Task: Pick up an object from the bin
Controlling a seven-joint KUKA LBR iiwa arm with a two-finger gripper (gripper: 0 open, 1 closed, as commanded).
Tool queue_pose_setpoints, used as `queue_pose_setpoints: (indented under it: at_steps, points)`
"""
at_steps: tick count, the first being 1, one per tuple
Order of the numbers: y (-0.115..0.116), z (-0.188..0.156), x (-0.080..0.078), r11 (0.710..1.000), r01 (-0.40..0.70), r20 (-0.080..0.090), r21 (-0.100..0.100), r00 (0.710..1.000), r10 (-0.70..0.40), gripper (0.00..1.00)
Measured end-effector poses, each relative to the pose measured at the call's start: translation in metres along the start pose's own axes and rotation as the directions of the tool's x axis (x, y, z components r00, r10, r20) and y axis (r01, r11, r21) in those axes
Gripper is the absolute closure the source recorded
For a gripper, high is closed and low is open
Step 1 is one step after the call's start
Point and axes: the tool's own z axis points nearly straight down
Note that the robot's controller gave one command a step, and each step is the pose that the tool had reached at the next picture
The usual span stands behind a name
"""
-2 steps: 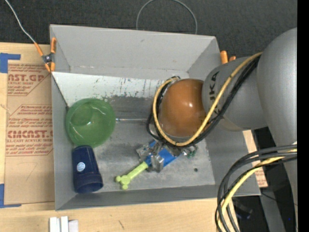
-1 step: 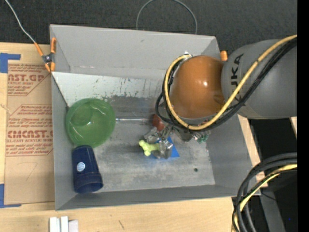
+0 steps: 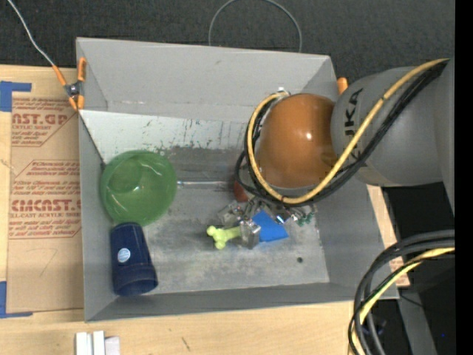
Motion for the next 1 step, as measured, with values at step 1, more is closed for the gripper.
queue_pose_setpoints:
  at_steps: [1]
  points:
    - [-0.0163, -0.0775, -0.0107, 1.0, 0.023, 0.015, 0.011, 1.0, -0.024, 1.0]
